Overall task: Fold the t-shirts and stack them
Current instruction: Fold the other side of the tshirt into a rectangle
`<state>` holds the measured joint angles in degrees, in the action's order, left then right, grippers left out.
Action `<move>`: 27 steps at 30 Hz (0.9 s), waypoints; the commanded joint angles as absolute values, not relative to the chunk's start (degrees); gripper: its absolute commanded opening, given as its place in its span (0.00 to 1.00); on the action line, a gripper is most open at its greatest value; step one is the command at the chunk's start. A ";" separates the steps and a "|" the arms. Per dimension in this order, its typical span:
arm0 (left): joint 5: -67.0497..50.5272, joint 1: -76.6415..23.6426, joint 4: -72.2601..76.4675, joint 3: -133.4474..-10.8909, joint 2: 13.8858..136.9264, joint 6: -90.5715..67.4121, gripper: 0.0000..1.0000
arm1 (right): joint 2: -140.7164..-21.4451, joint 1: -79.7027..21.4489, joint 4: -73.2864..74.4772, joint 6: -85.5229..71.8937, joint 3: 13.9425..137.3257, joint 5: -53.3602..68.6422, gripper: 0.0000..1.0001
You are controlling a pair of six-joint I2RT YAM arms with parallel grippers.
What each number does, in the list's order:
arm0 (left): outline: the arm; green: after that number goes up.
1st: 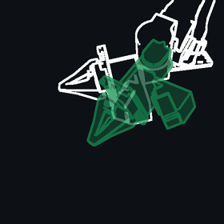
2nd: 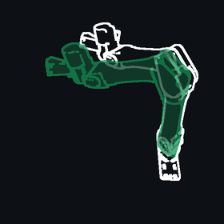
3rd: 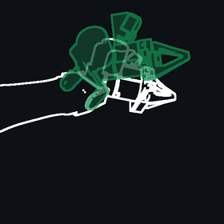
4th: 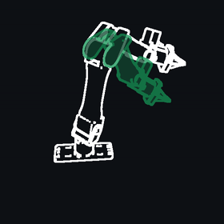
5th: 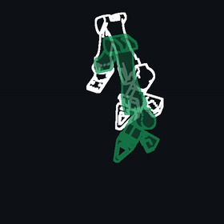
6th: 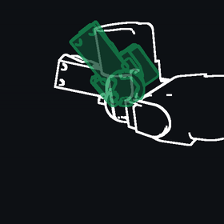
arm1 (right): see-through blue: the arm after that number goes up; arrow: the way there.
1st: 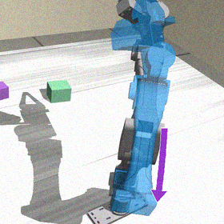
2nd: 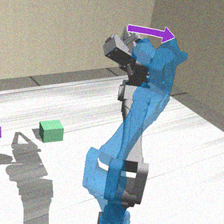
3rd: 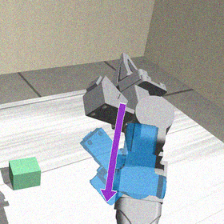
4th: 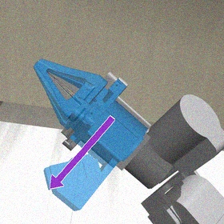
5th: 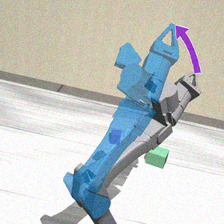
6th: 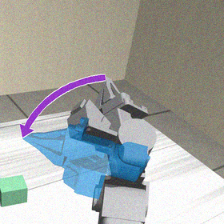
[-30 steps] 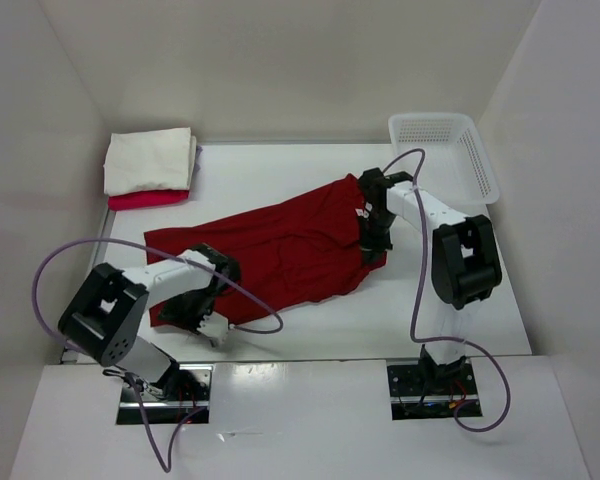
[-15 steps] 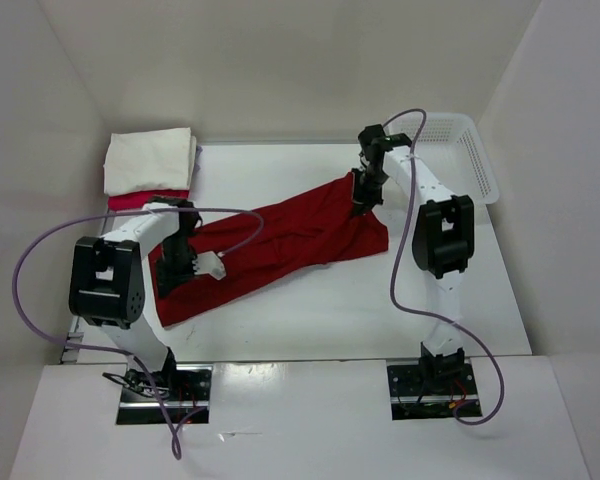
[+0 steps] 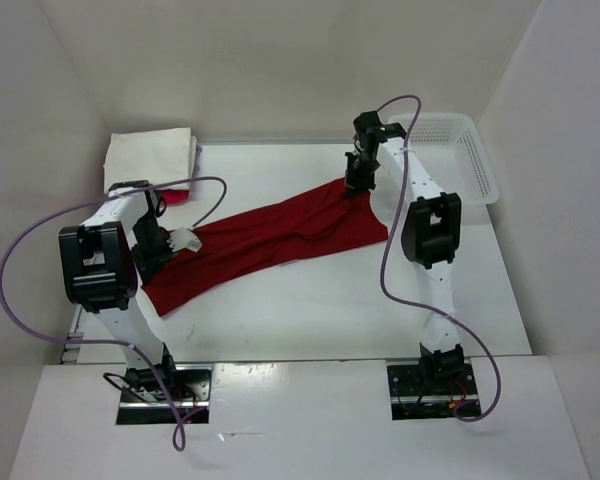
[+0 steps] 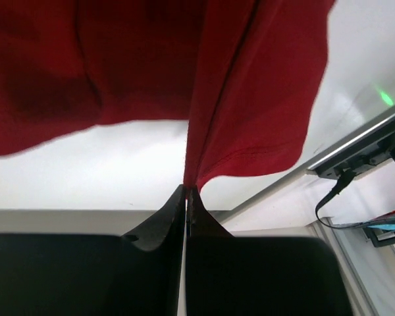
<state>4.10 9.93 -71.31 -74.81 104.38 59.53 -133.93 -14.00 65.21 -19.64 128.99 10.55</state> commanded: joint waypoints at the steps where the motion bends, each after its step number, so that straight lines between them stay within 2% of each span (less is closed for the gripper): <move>1: 4.12 9.93 -70.58 -76.46 107.48 58.01 0.00 | -136.75 -14.15 65.21 -19.25 131.13 10.37 0.00; 11: 11.33 9.93 -57.75 -81.73 108.72 53.53 0.00 | -139.39 -14.15 65.74 -19.25 133.33 6.86 0.00; 17: 12.66 9.93 -58.70 -81.74 107.14 53.53 0.00 | -137.56 -14.15 66.27 -19.25 130.97 6.33 0.00; 22: 10.90 6.95 -66.42 -78.93 100.12 53.53 0.00 | -122.13 -14.15 66.10 -19.25 110.87 6.33 0.00; 23: 9.68 5.03 -68.01 -77.62 97.32 53.53 0.00 | -119.38 -14.76 66.09 -19.94 102.39 6.33 0.00; 27: 7.82 -0.77 -74.18 -72.18 89.93 56.33 0.03 | -107.42 -15.29 64.08 -21.26 83.79 6.94 0.00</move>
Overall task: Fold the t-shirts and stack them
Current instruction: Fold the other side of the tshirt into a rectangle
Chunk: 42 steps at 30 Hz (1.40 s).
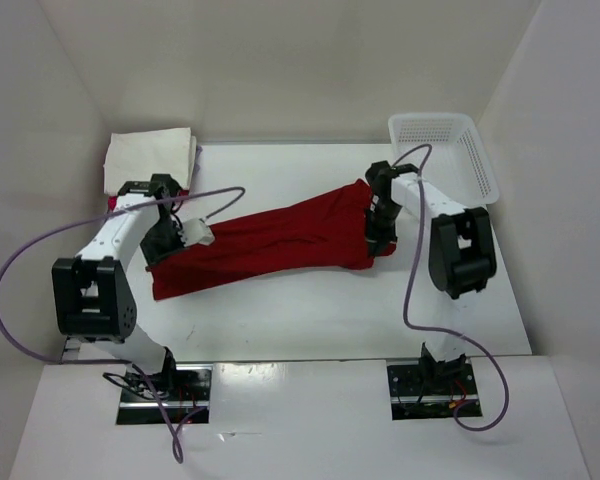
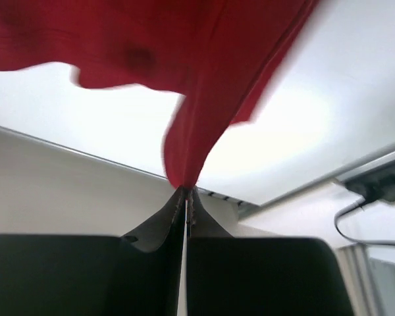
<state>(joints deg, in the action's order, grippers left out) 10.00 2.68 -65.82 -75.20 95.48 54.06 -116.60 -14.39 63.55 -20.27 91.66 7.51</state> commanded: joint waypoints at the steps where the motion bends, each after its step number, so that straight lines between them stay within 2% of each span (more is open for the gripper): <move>1: 8.43 -1.92 -74.18 -68.50 88.35 57.03 0.03 | -103.57 -15.29 64.07 -21.88 81.24 7.81 0.00; 6: 10.63 -9.57 -74.18 -63.02 82.98 56.26 0.04 | -97.56 -18.36 63.37 -24.07 72.52 9.23 0.00; 10: 17.64 -16.07 -74.18 -56.44 79.82 55.63 0.04 | -96.06 -21.00 63.98 -24.70 69.27 8.70 0.00; 14: 21.70 -17.14 -74.18 -53.18 76.56 57.74 0.00 | -91.42 -21.01 65.56 -24.70 67.24 11.16 0.00; 17: 20.84 -17.14 -74.18 -55.27 74.80 60.64 0.00 | -90.36 -20.40 66.88 -24.17 68.37 10.99 0.00; 22: 10.30 -11.44 -73.56 -66.17 83.29 58.46 0.00 | -97.89 -16.79 64.35 -23.82 79.94 7.92 0.00; 27: 5.89 -2.73 -69.79 -69.35 91.30 57.75 0.00 | -110.62 -14.07 63.02 -21.01 94.96 6.59 0.00; 36: 3.69 4.83 -67.42 -78.82 104.31 51.08 0.00 | -131.21 -13.54 67.05 -18.54 125.64 6.33 0.00; 42: 6.67 5.45 -63.64 -81.21 106.87 47.55 0.00 | -136.85 -13.01 67.06 -18.54 131.04 6.50 0.00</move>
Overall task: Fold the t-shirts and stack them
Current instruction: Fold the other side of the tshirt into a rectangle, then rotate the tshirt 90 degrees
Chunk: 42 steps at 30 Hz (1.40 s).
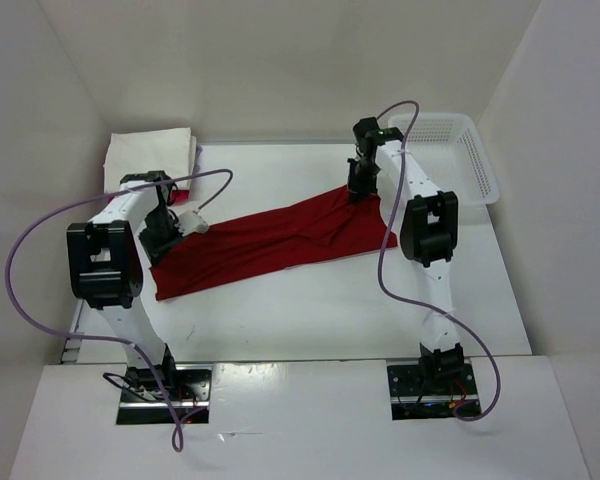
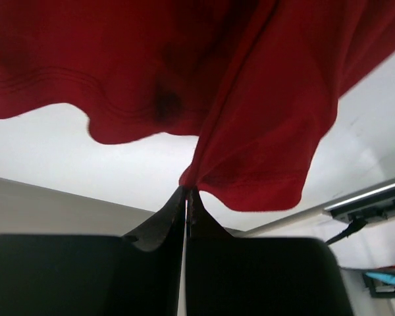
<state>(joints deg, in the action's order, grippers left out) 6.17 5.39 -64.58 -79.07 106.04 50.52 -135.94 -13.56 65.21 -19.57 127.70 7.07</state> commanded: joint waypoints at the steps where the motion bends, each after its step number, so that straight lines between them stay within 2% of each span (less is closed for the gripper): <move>1: 7.29 5.45 -62.59 -81.21 106.87 46.77 0.00 | -137.54 -13.01 67.06 -18.54 131.04 6.50 0.00; 8: 12.29 5.45 -57.66 -81.74 109.34 43.25 0.04 | -139.48 -11.96 67.06 -18.02 132.97 6.50 0.00; 10: 13.97 5.45 -55.82 -81.74 110.39 42.72 0.12 | -140.79 -11.95 67.06 -18.54 134.46 6.50 0.02; 12: 15.90 5.45 -54.94 -81.74 111.00 42.11 0.15 | -141.50 -11.95 67.06 -18.54 135.61 5.98 0.11; 13: 16.52 5.45 -54.24 -81.74 111.96 42.10 0.20 | -142.03 -11.95 66.54 -18.54 137.09 5.98 0.32; 14: 17.13 5.45 -54.23 -82.35 112.49 41.40 0.24 | -142.03 -11.95 66.53 -19.15 138.07 5.11 0.38; 17: 22.04 5.45 -51.17 -83.58 113.29 39.29 0.36 | -141.86 -13.09 66.53 -19.16 141.24 1.68 0.47; 20: 23.55 6.15 -48.79 -86.56 112.77 38.24 0.37 | -137.91 -14.41 66.53 -19.16 141.94 -1.66 0.53; 23: 21.02 6.68 -50.00 -93.06 111.54 36.66 0.45 | -131.07 -15.81 66.53 -20.91 135.64 -6.75 0.54; 24: 18.31 6.68 -50.88 -94.12 110.92 36.65 0.50 | -128.78 -16.43 65.66 -22.40 128.92 -9.64 0.55; 26: 15.83 6.68 -52.03 -94.75 110.92 36.04 0.53 | -120.70 -16.44 62.17 -24.07 119.67 -11.68 0.55; 27: 14.95 6.68 -52.55 -93.96 110.92 35.51 0.53 | -118.06 -16.44 60.66 -25.13 109.87 -11.69 0.55; 30: 13.71 6.68 -50.37 -90.62 112.14 33.59 0.57 | -109.09 -13.63 53.46 -29.34 91.84 -7.40 0.55; 33: 12.40 6.68 -47.20 -90.09 114.69 31.91 0.64 | -105.91 -11.78 46.88 -33.21 81.78 -2.47 0.55; 42: 10.90 6.68 -39.47 -92.81 117.69 29.01 0.82 | -107.48 -7.91 34.56 -41.74 74.88 -4.31 0.63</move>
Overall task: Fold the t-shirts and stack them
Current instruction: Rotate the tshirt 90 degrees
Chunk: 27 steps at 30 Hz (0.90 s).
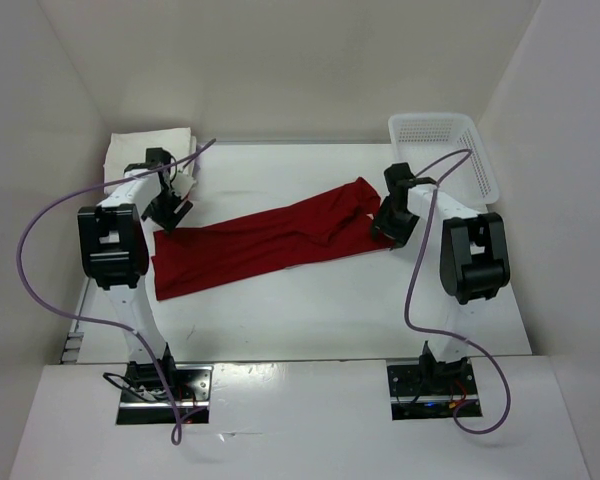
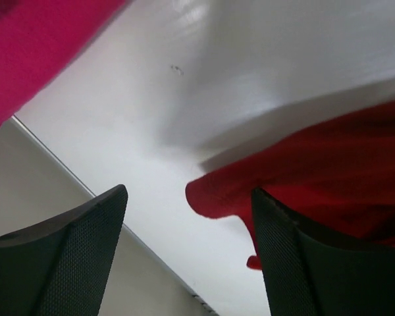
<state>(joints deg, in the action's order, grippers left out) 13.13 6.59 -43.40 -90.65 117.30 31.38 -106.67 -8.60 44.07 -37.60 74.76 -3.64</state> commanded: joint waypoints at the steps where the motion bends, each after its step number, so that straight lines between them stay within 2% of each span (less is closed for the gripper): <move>1: 10.03 6.68 -39.46 -92.81 118.56 29.00 0.83 | -108.19 -7.91 34.54 -41.75 74.88 -4.31 0.63; 5: 6.60 6.68 -39.46 -92.82 121.11 28.39 0.85 | -112.93 -7.38 34.01 -41.75 74.88 -2.91 0.61; 7: 5.89 6.68 -39.46 -90.98 121.11 28.92 0.63 | -113.47 -7.38 34.01 -41.75 74.27 -1.93 0.37; 9: 5.89 6.15 -39.46 -89.22 121.11 29.44 0.43 | -112.94 -7.38 34.01 -41.75 73.48 -1.23 0.20; 10: 5.89 6.15 -39.46 -88.16 121.11 29.44 0.21 | -112.94 -7.90 34.01 -41.75 73.48 -1.23 0.09; 12: 8.25 6.15 -38.94 -84.30 120.06 30.58 0.11 | -112.94 -8.44 34.62 -40.61 73.48 -1.93 0.00; 13: 9.13 6.15 -38.41 -82.81 118.75 30.59 0.07 | -112.94 -9.31 35.50 -40.61 75.30 -1.93 0.00; 18: 12.74 7.29 -38.41 -71.58 111.90 34.62 0.05 | -118.02 -15.36 40.33 -37.80 86.64 -8.33 0.00; 23: 13.27 7.29 -41.21 -65.58 107.31 37.17 0.05 | -128.38 -17.31 46.65 -35.68 105.62 -11.86 0.00; 27: 10.81 7.29 -44.30 -64.95 106.70 38.32 0.12 | -137.09 -17.31 52.10 -33.75 121.32 -12.91 0.00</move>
<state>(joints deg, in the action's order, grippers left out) 14.41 7.05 -38.85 -66.87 106.69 37.23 -132.27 -19.66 53.82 -39.03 109.95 -8.16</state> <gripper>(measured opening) 0.113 0.034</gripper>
